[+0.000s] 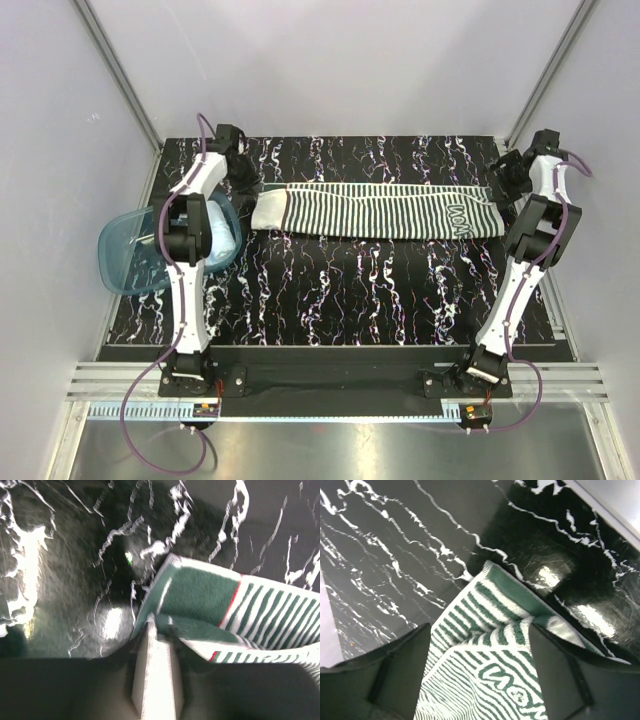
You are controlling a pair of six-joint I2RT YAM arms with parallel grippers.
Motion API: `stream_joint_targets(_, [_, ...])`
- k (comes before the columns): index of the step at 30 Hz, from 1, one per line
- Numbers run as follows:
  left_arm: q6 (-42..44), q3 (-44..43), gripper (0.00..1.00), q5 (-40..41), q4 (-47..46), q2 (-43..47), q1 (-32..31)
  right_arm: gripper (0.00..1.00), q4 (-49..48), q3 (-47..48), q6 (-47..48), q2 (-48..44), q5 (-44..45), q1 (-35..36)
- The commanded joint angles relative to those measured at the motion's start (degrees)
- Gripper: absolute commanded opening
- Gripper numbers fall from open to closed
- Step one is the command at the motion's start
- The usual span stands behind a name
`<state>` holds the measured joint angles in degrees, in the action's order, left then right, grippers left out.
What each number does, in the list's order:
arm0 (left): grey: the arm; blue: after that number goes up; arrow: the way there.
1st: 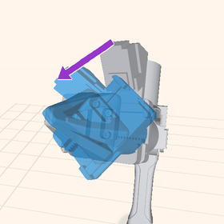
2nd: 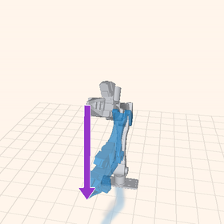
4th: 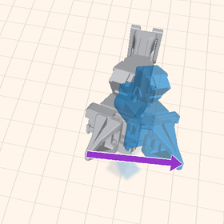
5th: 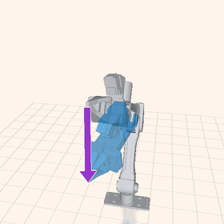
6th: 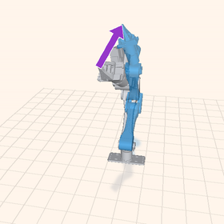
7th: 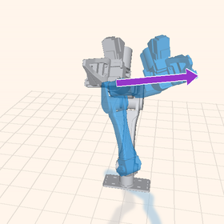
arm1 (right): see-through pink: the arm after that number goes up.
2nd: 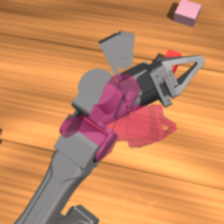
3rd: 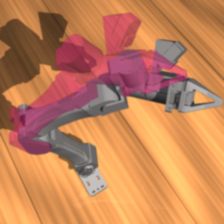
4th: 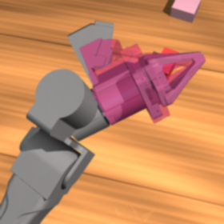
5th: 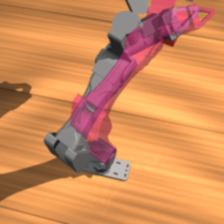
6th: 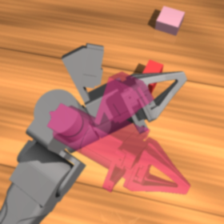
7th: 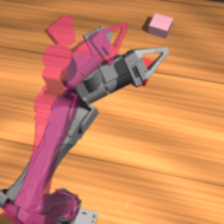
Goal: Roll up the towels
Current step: Fold the towel
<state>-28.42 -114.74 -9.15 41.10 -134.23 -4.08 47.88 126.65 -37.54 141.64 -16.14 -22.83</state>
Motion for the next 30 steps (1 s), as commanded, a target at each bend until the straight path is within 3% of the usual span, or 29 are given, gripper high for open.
stream_joint_targets(1, [-1.37, -5.14, 0.45, -2.45, -0.58, -0.94, 1.61, 0.87, -0.77, 3.25, -0.69, -1.01, 1.20, -0.20])
stream_joint_targets(6, [-1.28, -5.51, 0.76, 1.14, 1.09, 3.17, 2.14, 0.89, -2.52, -1.04, 0.71, -8.56, 5.93, 0.50])
stream_joint_targets(7, [-1.20, -4.63, 0.90, 1.67, 0.48, 4.32, 2.23, 0.90, -2.79, -2.97, 1.41, -11.19, 6.82, 0.59])
stream_joint_targets(8, [-1.02, -3.92, 0.98, 2.29, 0.38, 5.55, 2.32, 0.90, -2.79, -3.77, 1.76, -12.61, 8.57, 0.59])
stream_joint_targets(15, [2.84, 3.99, 0.99, 6.86, -1.55, 17.23, 0.30, 0.91, -4.98, -13.35, 4.14, -23.77, 13.50, 1.47])
stream_joint_targets(20, [5.22, 5.58, 0.92, 4.94, -1.11, 15.76, -2.16, 0.87, -4.19, -16.69, 6.34, -24.67, 12.91, 3.40])
stream_joint_targets(21, [5.57, 5.40, 0.83, 2.93, -0.94, 14.28, -2.60, 0.79, -4.11, -16.79, 6.43, -24.14, 11.93, 3.41])
stream_joint_targets(24, [6.27, 5.40, 0.77, 0.89, -1.20, 11.55, -3.74, 0.53, -4.02, -16.09, 7.04, -20.72, 6.75, 3.58])
stream_joint_targets(25, [6.54, 5.23, 0.74, 0.45, -1.20, 10.93, -4.09, 0.35, -3.76, -14.60, 7.48, -18.53, 5.34, 3.76])
stream_joint_targets(27, [7.06, 5.58, 0.73, -1.39, -2.08, 9.70, -4.71, 0.24, -3.06, -13.37, 7.66, -16.24, 2.00, 4.54])
stream_joint_targets(28, [6.98, 5.40, 0.72, -2.27, -2.69, 9.08, -4.71, 0.13, -2.97, -12.49, 7.66, -14.22, 1.38, 4.72])
stream_joint_targets(30, [6.72, 4.71, 0.71, -3.24, -2.69, 7.16, -4.71, 0.08, -3.14, -12.31, 7.39, -12.37, -0.37, 4.90])
